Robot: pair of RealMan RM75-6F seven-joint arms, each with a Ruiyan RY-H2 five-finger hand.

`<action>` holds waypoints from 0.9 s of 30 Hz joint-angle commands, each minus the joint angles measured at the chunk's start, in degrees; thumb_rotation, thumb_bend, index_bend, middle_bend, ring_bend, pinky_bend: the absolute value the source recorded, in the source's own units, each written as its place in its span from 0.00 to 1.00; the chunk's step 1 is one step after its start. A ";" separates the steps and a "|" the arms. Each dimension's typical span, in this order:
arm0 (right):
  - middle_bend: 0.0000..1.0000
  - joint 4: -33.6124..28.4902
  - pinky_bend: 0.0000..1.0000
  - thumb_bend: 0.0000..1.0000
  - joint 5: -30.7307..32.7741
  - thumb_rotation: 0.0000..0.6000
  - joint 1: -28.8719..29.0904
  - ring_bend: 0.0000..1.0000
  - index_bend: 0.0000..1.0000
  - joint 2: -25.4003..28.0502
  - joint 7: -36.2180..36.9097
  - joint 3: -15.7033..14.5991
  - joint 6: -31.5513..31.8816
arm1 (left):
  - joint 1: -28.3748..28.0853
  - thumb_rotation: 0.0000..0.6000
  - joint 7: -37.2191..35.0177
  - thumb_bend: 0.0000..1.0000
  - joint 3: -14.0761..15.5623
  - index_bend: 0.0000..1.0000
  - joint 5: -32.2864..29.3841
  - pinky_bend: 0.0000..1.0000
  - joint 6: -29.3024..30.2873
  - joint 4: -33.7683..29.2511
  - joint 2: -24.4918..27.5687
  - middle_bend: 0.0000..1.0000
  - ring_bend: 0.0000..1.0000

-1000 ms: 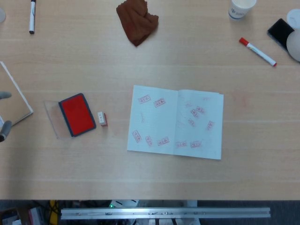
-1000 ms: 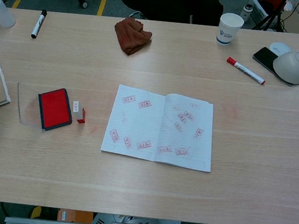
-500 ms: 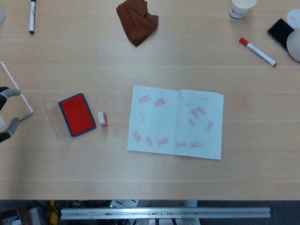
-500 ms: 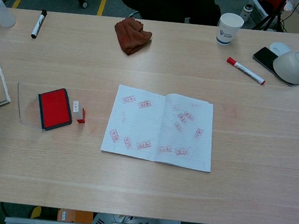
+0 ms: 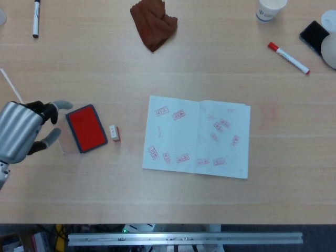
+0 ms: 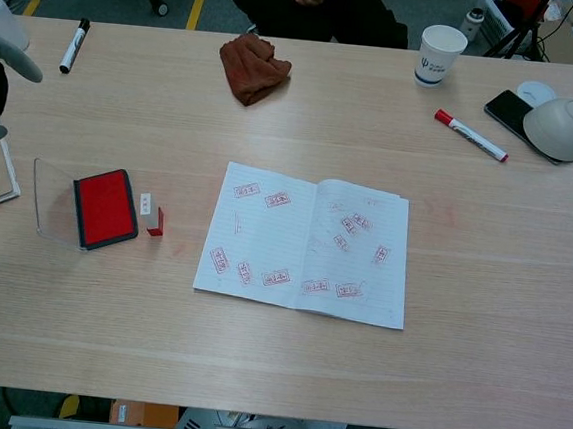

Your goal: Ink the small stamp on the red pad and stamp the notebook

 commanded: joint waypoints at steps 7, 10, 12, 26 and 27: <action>0.33 -0.25 0.35 0.29 0.36 1.00 0.16 0.23 0.35 0.11 -0.40 -0.07 -0.63 | -8.37 1.00 2.76 0.26 0.48 0.34 3.65 1.00 -9.64 3.27 -2.21 0.91 0.94; 0.33 -0.36 0.35 0.29 0.57 1.00 0.24 0.23 0.35 0.18 -0.52 -0.04 -0.88 | -10.04 1.00 4.65 0.26 0.44 0.34 3.98 1.00 -11.34 3.92 -3.25 0.95 0.97; 0.33 -0.43 0.35 0.29 0.58 1.00 0.37 0.23 0.35 0.16 -0.62 -0.02 -1.09 | -11.03 1.00 5.51 0.26 0.35 0.34 4.16 1.00 -12.14 4.31 -4.01 0.96 0.98; 0.33 -0.45 0.35 0.29 1.07 1.00 1.03 0.23 0.35 0.00 -1.03 0.06 -2.34 | -16.30 1.00 14.10 0.26 1.45 0.34 4.72 1.00 -17.72 9.08 -10.59 0.98 1.00; 0.33 -0.47 0.35 0.29 1.10 1.00 1.06 0.23 0.35 0.01 -1.04 0.08 -2.39 | -16.54 1.00 15.13 0.26 1.46 0.34 4.55 1.00 -18.04 9.60 -11.12 0.98 1.00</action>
